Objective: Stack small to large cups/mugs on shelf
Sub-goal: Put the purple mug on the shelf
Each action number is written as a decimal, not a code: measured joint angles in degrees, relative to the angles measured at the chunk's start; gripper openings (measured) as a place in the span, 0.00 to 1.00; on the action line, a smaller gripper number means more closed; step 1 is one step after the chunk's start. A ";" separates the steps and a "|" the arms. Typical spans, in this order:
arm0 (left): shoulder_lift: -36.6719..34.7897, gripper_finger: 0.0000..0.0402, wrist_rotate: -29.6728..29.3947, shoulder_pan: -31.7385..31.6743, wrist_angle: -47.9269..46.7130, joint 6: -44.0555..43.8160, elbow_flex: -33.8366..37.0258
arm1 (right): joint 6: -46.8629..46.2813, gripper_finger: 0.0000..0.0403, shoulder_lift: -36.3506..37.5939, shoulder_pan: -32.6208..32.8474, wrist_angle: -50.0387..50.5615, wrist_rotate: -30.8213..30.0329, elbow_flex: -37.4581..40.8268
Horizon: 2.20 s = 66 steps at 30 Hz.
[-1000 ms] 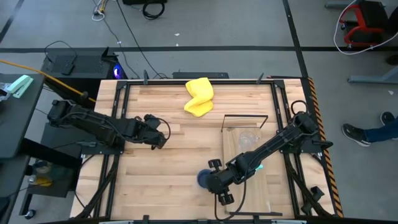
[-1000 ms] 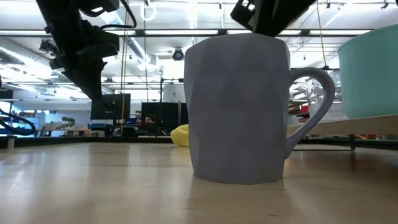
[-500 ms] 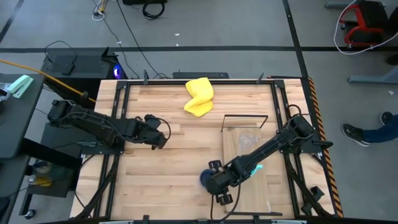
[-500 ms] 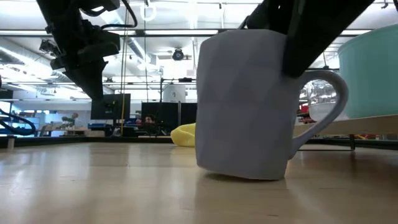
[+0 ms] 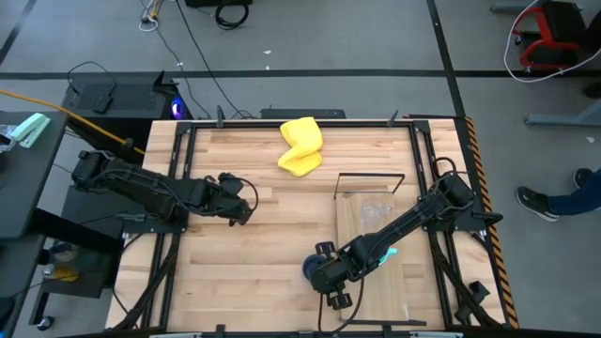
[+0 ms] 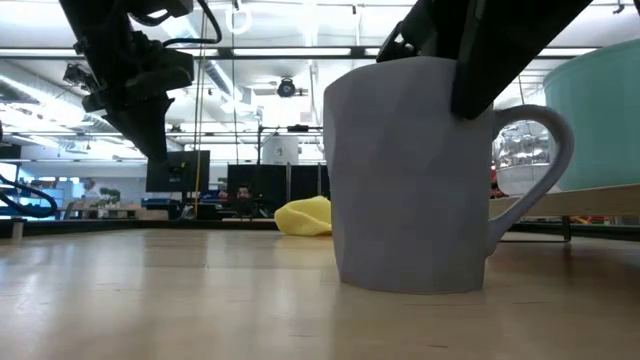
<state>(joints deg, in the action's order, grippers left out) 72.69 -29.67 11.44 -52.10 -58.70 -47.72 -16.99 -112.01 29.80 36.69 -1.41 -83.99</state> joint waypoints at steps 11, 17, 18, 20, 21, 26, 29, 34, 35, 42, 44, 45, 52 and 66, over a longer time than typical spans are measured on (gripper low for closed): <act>0.00 0.17 0.00 0.00 0.02 -0.02 0.00 | 4.30 0.05 0.37 0.35 0.13 -2.00 -0.02; 0.00 0.17 -0.02 0.00 0.26 -0.02 0.03 | 6.29 0.04 1.03 0.84 3.65 -1.84 -1.56; 0.00 0.17 -0.02 0.02 0.70 -0.02 0.16 | 6.57 0.04 1.03 1.07 5.70 -1.84 -2.81; 0.00 0.18 -0.01 0.02 0.84 -0.03 0.44 | 8.15 0.04 1.08 1.64 9.66 -2.06 -6.24; 0.00 0.18 -0.01 0.02 0.79 -0.04 0.46 | 9.03 0.04 1.14 2.00 11.44 -2.35 -8.13; 0.07 0.17 -0.02 0.02 1.27 -0.02 0.46 | 12.60 0.04 1.39 3.13 19.58 -3.14 -18.03; 0.07 0.16 -0.04 0.01 1.24 -0.02 0.46 | 12.89 0.04 1.44 3.86 26.22 -3.96 -24.26; 0.07 0.17 -0.04 0.02 1.27 -0.02 0.46 | 6.23 0.04 1.44 6.07 38.82 -4.77 -32.59; 0.07 0.17 -0.03 0.01 1.25 -0.02 0.46 | 4.12 0.04 1.44 6.69 40.62 -5.24 -33.70; 0.07 0.18 -0.04 0.00 1.46 0.87 0.46 | -3.68 0.04 1.44 13.49 45.99 -6.20 -35.07; 0.08 0.17 -0.04 0.00 1.61 0.87 0.46 | -5.15 0.04 1.44 15.80 46.72 -6.19 -34.58; 0.08 0.17 -0.04 0.00 1.62 0.87 0.47 | -6.04 0.04 1.44 16.98 46.76 -6.41 -34.43; 0.09 0.16 -0.04 0.00 3.21 0.97 0.48 | -13.64 0.04 1.42 23.46 47.55 -10.38 -34.23; 0.09 0.15 -0.04 0.00 5.25 2.67 0.48 | -17.54 0.04 1.40 25.70 45.68 -11.89 -25.31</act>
<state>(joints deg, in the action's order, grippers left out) 72.77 -29.71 11.44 -46.84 -56.02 -47.24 -34.53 -110.61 55.51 82.37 -13.30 -109.30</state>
